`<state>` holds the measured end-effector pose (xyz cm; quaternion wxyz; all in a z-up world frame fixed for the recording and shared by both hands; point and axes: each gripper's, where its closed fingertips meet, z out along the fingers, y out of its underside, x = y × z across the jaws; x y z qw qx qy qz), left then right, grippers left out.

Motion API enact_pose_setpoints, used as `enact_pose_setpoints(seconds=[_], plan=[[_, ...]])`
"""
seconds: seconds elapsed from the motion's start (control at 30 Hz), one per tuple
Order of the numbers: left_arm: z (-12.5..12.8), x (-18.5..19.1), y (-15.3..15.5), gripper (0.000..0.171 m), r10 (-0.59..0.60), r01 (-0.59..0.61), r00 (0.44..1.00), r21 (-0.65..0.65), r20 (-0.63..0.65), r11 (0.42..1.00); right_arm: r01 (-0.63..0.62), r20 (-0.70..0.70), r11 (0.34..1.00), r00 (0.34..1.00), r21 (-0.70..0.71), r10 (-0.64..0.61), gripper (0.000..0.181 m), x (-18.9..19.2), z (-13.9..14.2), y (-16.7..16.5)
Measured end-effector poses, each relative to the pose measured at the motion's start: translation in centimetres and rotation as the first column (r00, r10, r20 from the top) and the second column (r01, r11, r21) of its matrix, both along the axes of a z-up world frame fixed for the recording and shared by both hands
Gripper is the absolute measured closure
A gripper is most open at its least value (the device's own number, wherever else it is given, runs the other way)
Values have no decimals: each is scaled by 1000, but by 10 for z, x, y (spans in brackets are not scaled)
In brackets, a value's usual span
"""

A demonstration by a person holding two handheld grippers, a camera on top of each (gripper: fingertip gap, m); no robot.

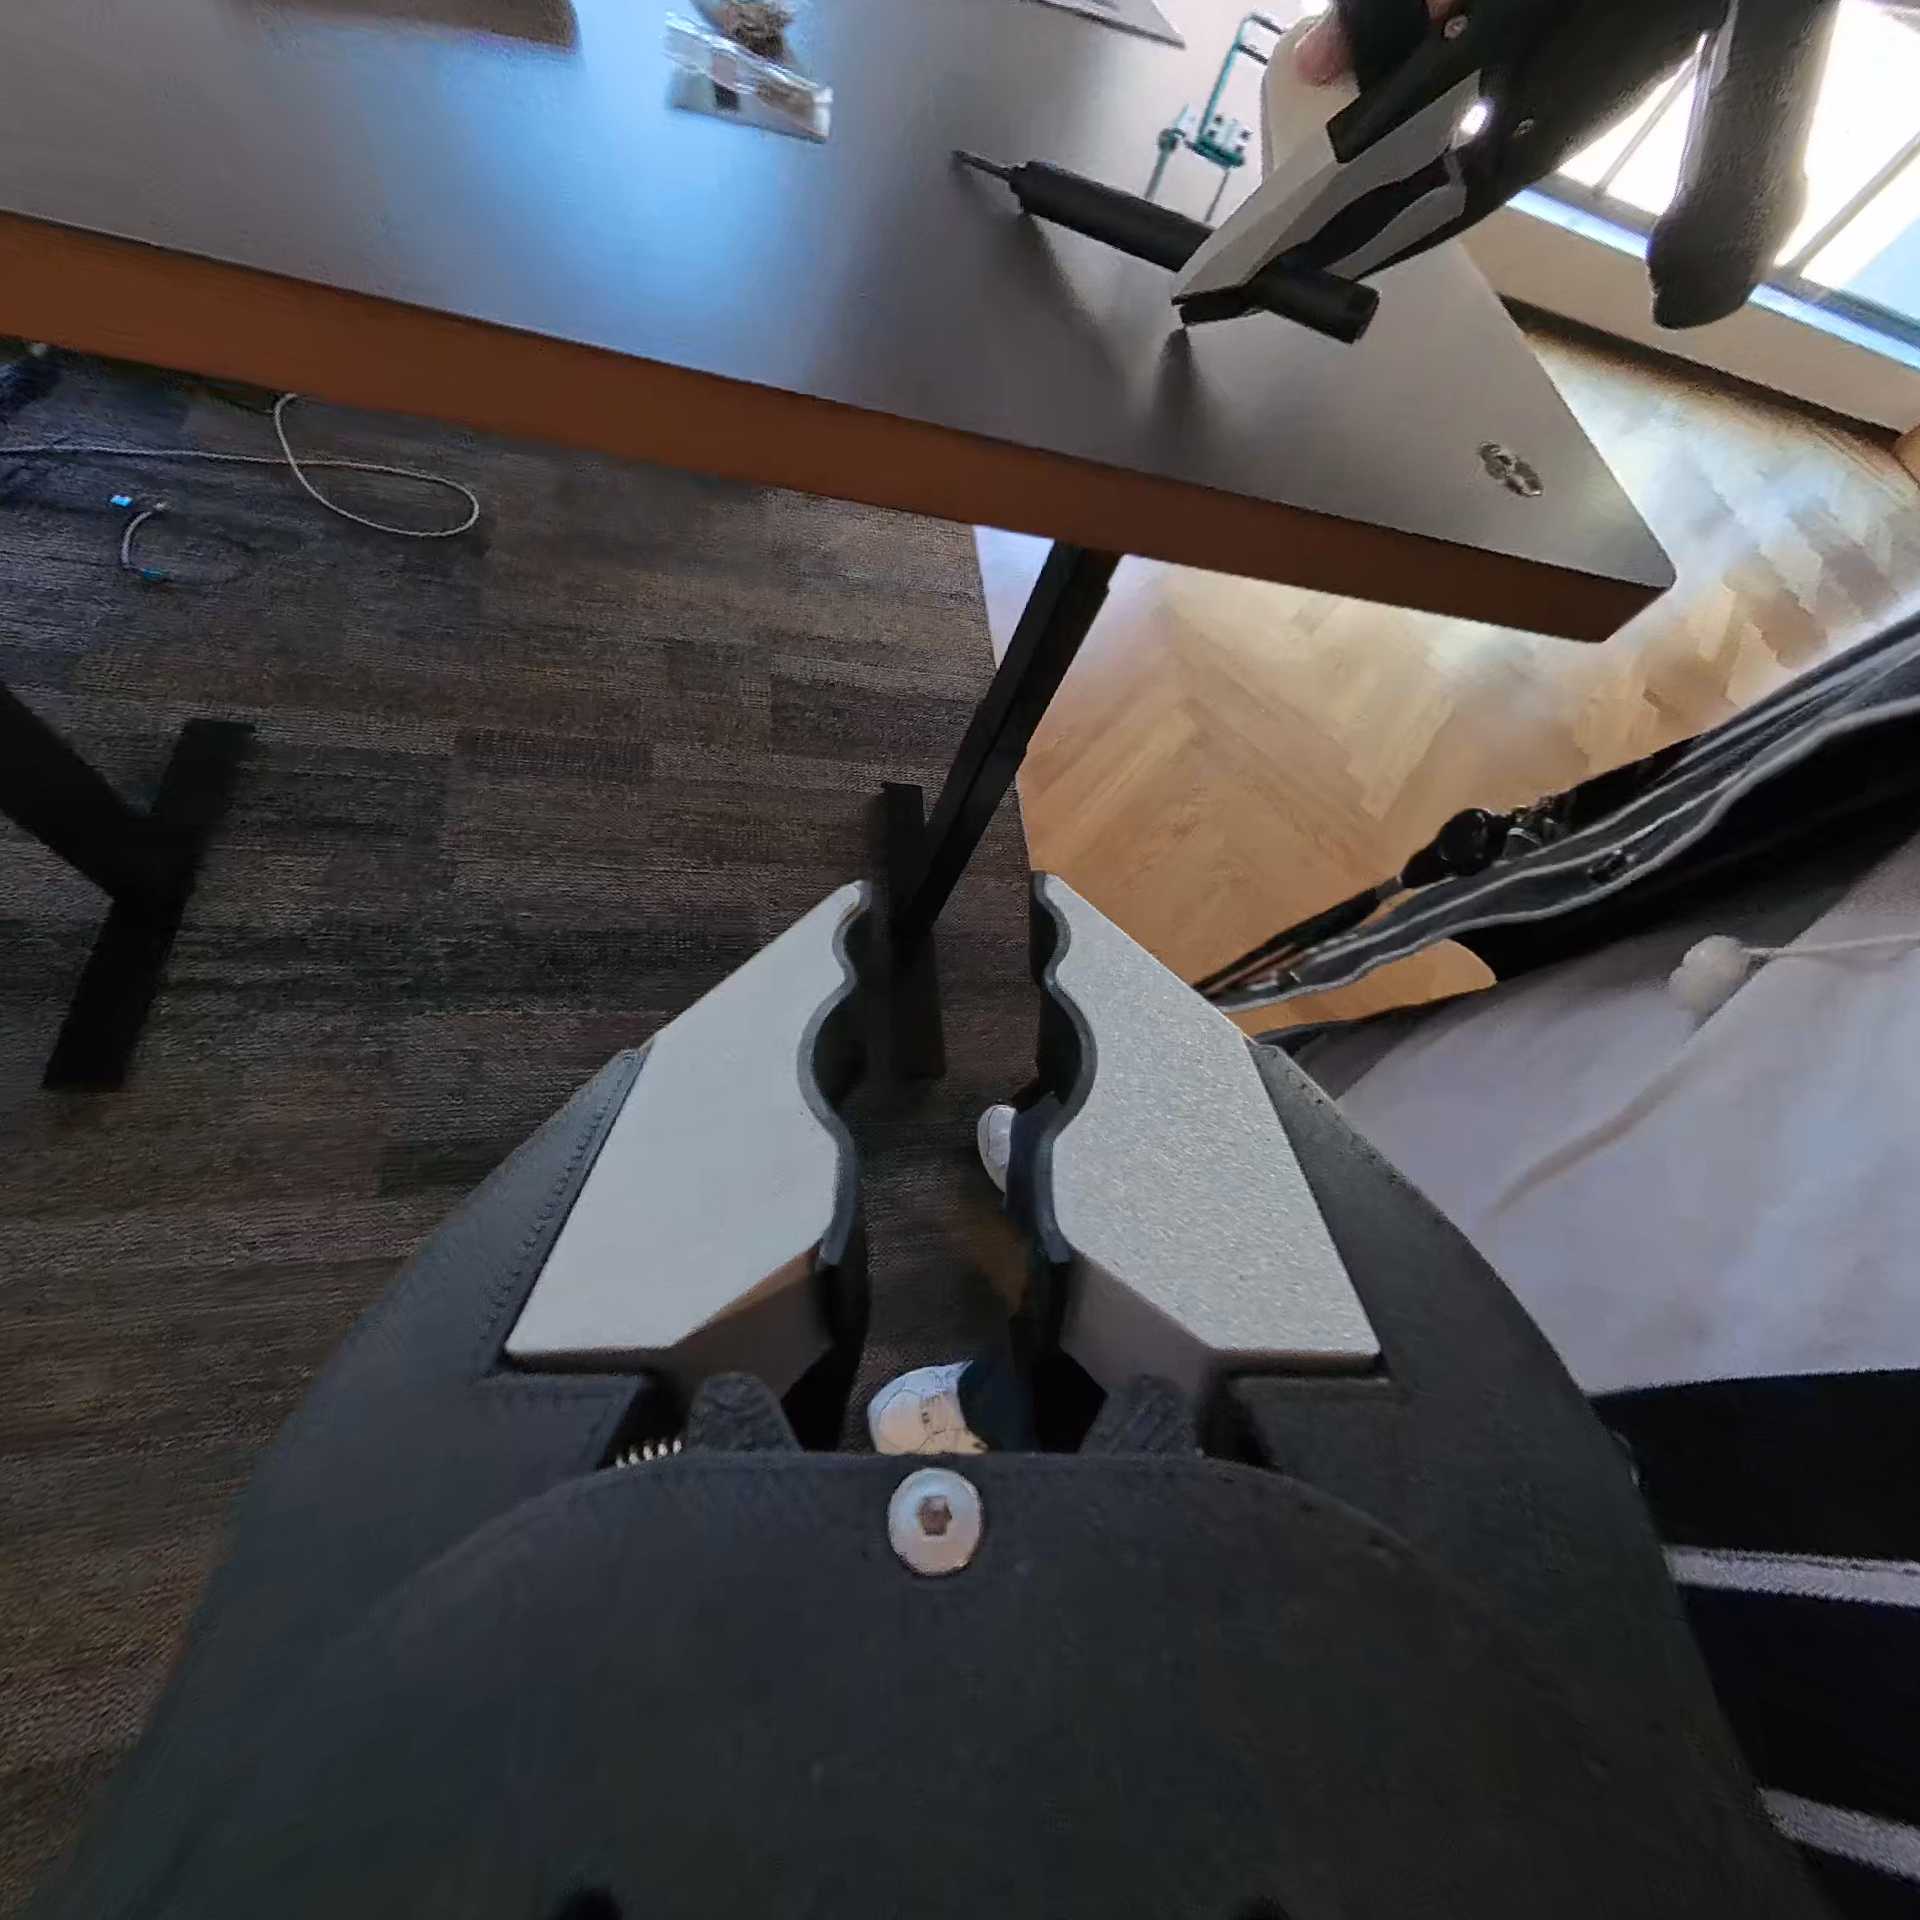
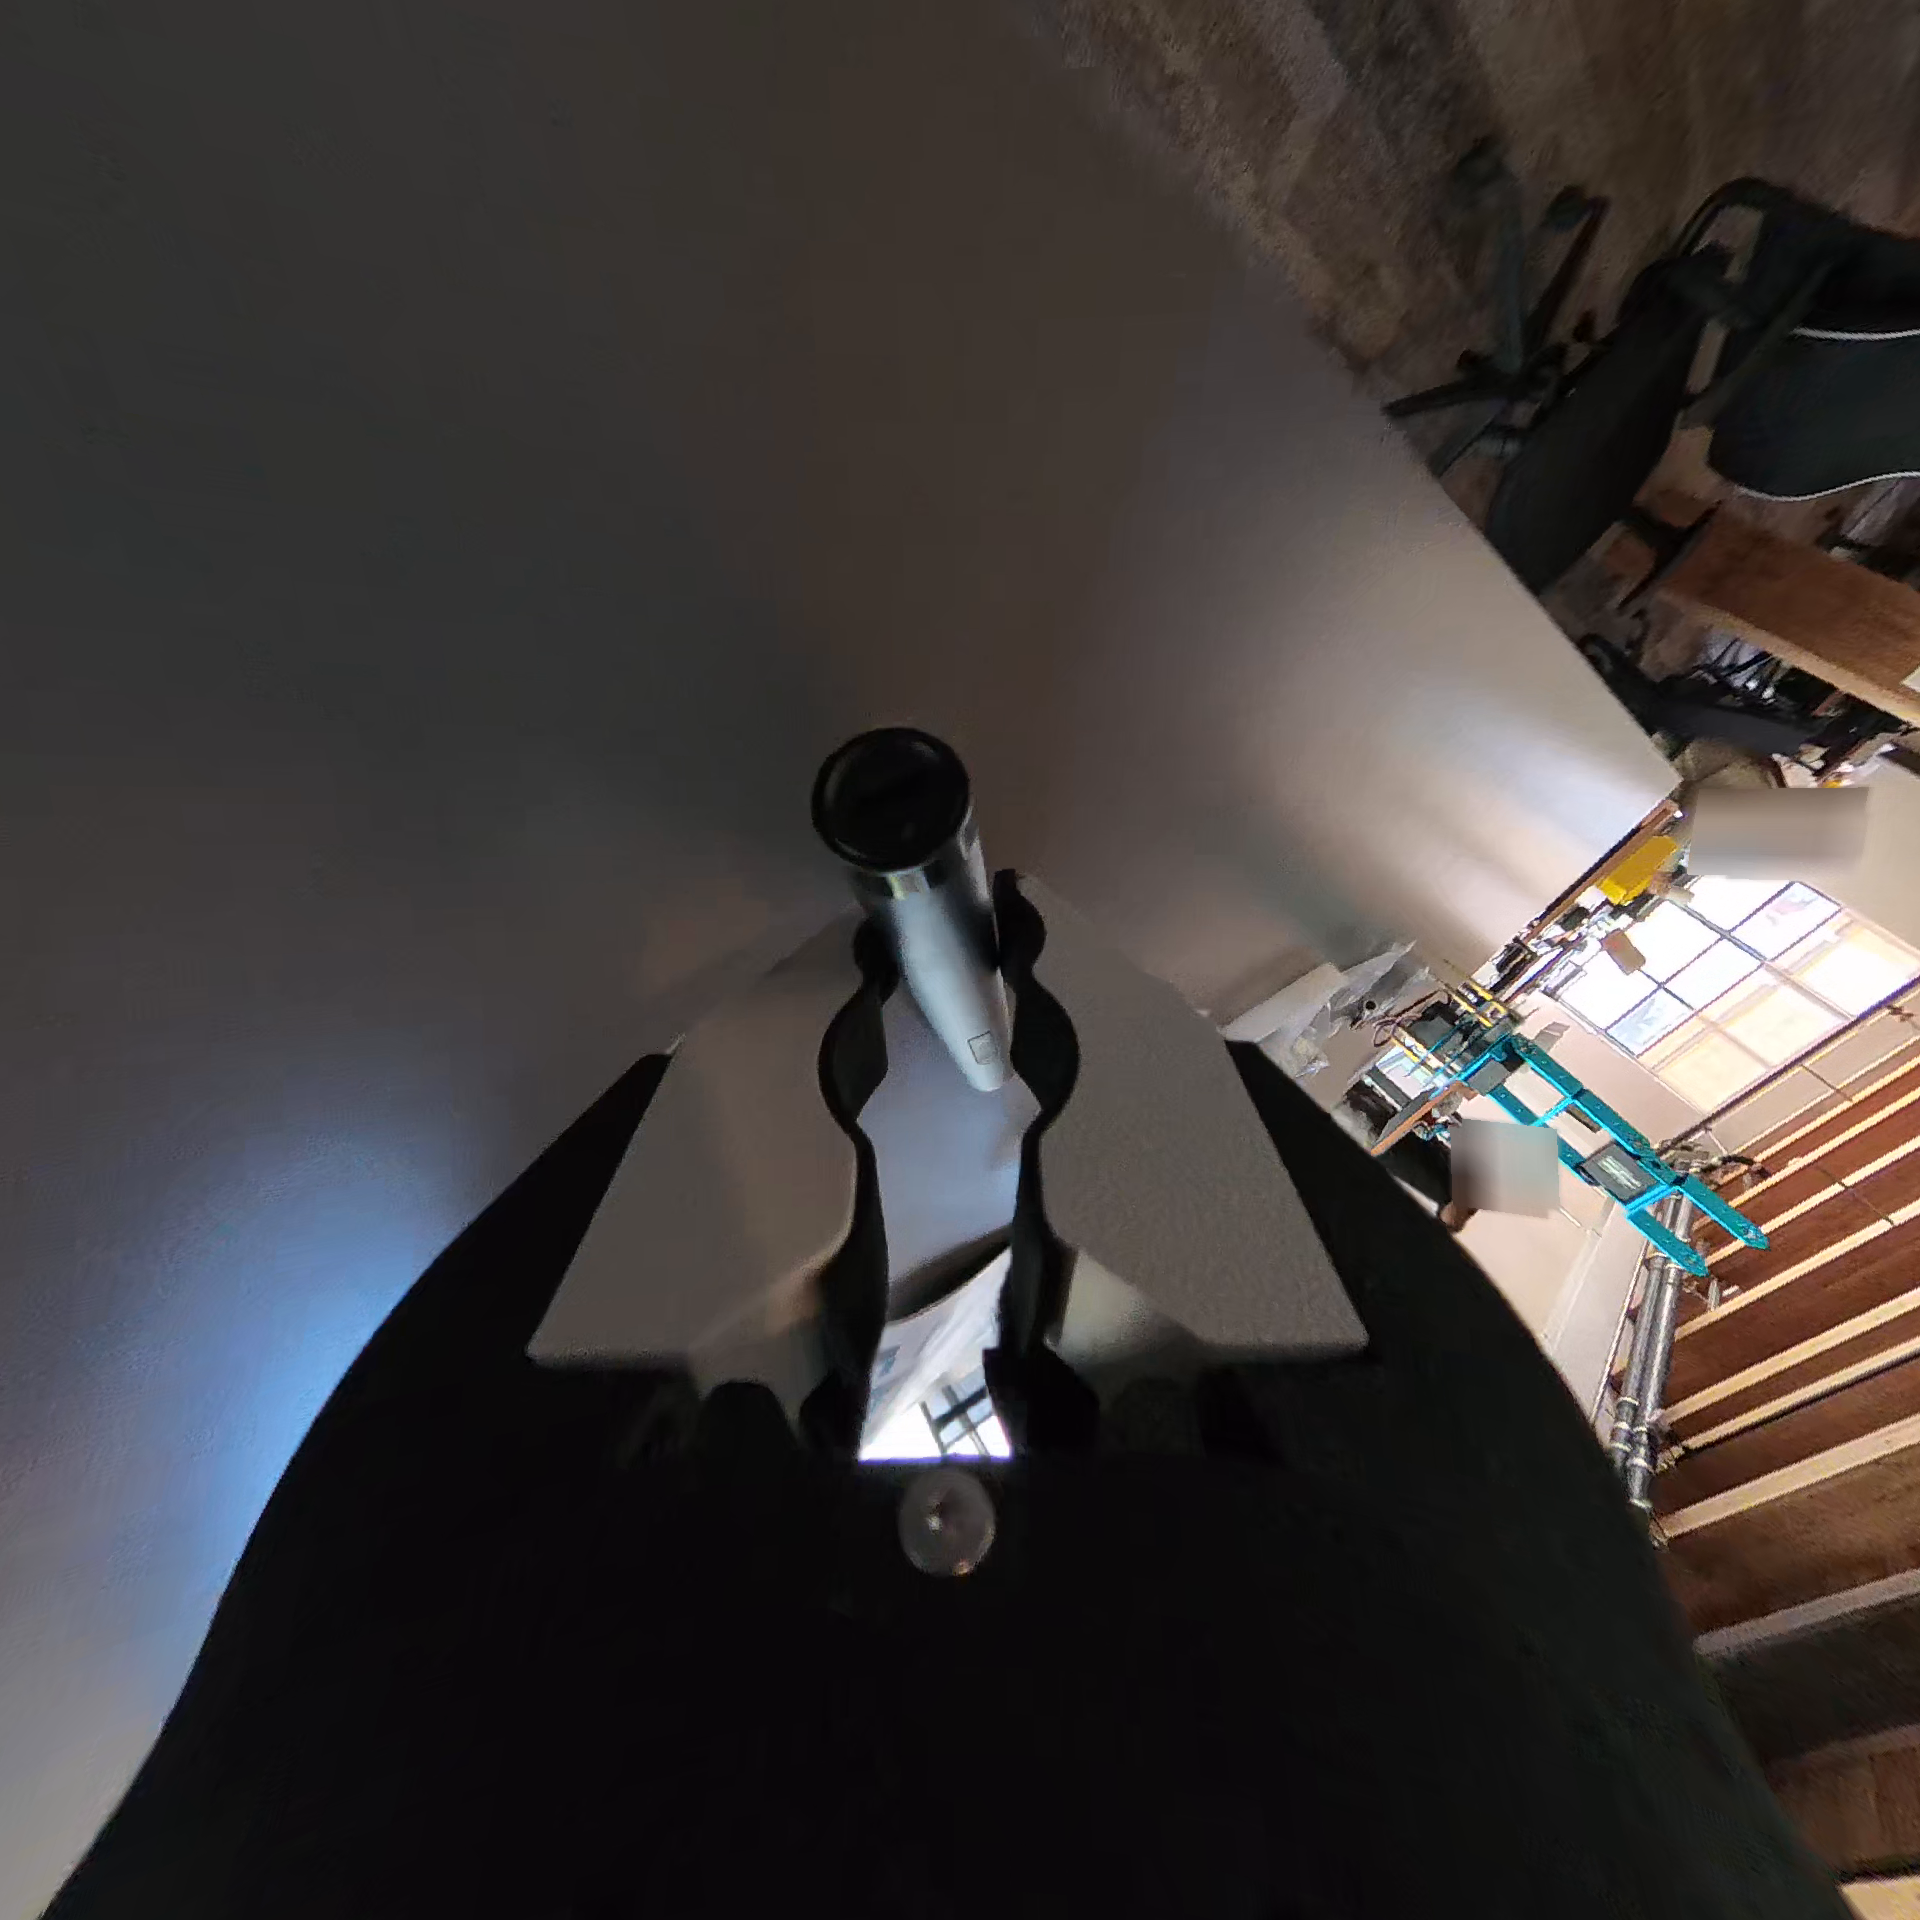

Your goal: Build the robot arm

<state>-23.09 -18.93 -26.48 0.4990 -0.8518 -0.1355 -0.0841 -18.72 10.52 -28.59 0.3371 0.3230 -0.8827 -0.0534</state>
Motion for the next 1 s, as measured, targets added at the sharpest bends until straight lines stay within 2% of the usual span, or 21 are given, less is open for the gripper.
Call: enact_pose_setpoints(seconds=[0.03,0.13,0.23,0.33,0.43,0.5,0.53,0.6,0.63,0.67,0.73,0.77,0.8,0.87,0.93,1.0], plan=[[1,-7,-6,144,2,-2,1000,0,-7,1000,10,2,1000,1000,10,-10,163,-3,0,3],[4,-33,-14,142,-1,0,999,-14,-43,1000,51,4,997,999,54,-51,162,-9,0,13],[15,-62,1,139,-33,32,997,-8,-76,999,116,0,991,993,68,-116,150,-12,3,22],[31,-89,35,138,-101,103,989,8,-108,995,156,17,986,987,63,-157,151,-8,7,30],[45,-110,81,138,-180,182,970,0,-165,983,212,-4,975,977,61,-213,153,-12,15,34],[55,-122,116,139,-228,233,955,3,-188,973,330,-31,942,943,-62,-332,153,-22,33,30],[61,-128,135,140,-251,258,949,8,-190,966,399,-36,905,912,-149,-408,154,-27,46,28],[67,-144,171,142,-286,293,939,4,-192,956,520,-28,774,824,-360,-566,154,-41,72,30],[68,-154,190,143,-293,298,935,-9,-200,955,582,7,661,753,-474,-658,160,-49,84,35],[66,-164,207,144,-295,295,932,-32,-211,955,665,118,503,659,-552,-743,166,-52,85,37],[60,-186,240,148,-308,291,916,-104,-257,951,782,397,125,438,-610,-806,166,-59,78,29],[56,-196,256,150,-325,295,902,-145,-284,945,806,507,-31,341,-591,-792,161,-60,73,23],[51,-208,271,154,-346,301,888,-187,-303,935,800,582,-150,280,-581,-763,159,-62,69,16],[37,-227,298,159,-407,332,874,-286,-265,899,763,677,-323,197,-560,-709,158,-62,66,6],[24,-241,320,165,-473,381,861,-378,-186,843,702,702,-420,161,-575,-693,158,-59,68,4],[16,-249,337,171,-564,457,812,-437,-152,775,650,694,-487,86,-583,-715,158,-51,64,14]])
